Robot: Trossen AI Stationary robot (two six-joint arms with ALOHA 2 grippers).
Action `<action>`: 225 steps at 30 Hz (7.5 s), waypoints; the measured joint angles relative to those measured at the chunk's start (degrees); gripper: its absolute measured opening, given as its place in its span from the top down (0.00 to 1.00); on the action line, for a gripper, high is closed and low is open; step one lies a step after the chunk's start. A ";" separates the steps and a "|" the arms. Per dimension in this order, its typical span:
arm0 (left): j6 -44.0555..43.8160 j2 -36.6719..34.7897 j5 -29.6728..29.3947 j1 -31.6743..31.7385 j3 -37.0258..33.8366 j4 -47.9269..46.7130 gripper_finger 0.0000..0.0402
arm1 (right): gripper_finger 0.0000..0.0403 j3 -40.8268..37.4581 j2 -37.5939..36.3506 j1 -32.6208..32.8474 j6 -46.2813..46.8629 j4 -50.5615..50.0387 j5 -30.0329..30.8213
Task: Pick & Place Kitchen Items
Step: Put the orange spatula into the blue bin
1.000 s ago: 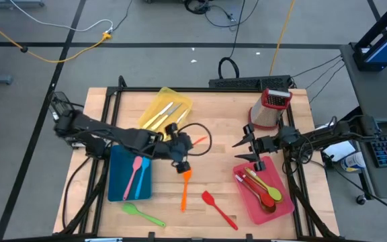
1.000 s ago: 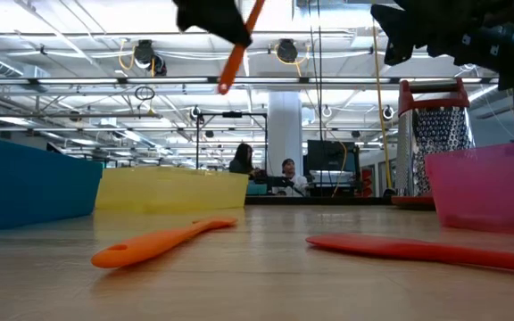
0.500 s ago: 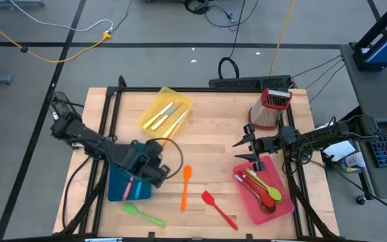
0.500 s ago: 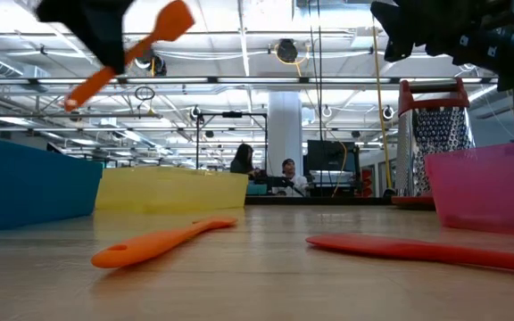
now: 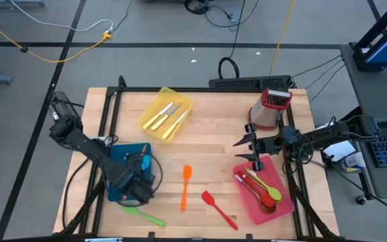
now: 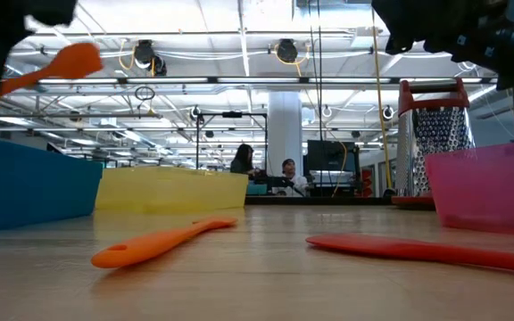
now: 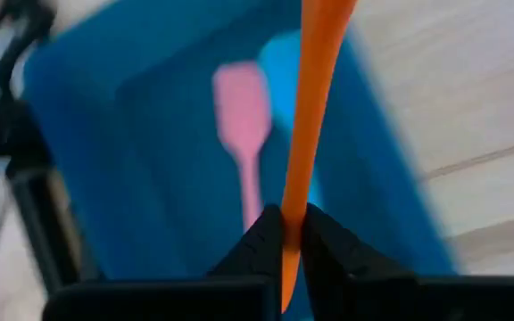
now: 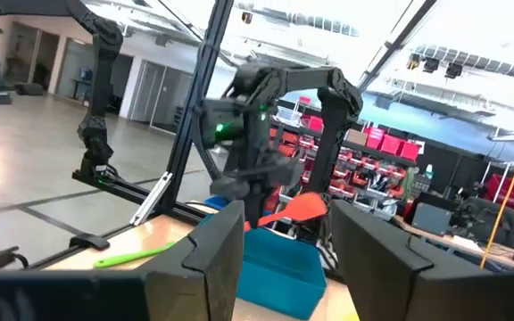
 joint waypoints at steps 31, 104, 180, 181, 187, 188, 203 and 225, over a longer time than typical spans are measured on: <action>-6.44 0.01 14.05 -3.15 -22.08 14.43 0.84 | 0.60 0.07 0.00 0.00 -2.91 2.94 0.00; 48.35 21.14 -0.24 16.55 4.43 49.85 0.54 | 0.64 0.07 -0.02 0.00 0.99 1.55 -0.04; 45.40 24.12 -2.93 19.81 5.92 50.37 0.95 | 0.65 0.07 0.00 0.00 0.73 1.17 -0.26; 45.37 23.84 -3.09 19.86 6.43 49.50 0.95 | 0.65 0.07 0.00 0.00 0.73 1.17 -0.26; 44.71 18.36 -7.11 19.31 7.15 44.28 0.95 | 0.65 0.05 0.15 0.00 0.73 0.96 -0.25; 44.39 17.85 -7.91 19.11 7.17 43.46 0.95 | 0.65 0.02 0.31 0.00 0.71 1.01 -0.26; 38.70 5.35 -16.08 15.58 7.19 28.70 0.94 | 0.65 0.04 0.88 0.00 0.71 1.61 -0.24; 11.08 2.59 -10.15 5.36 5.43 -0.59 0.94 | 0.65 0.04 0.88 0.00 0.73 1.61 -0.24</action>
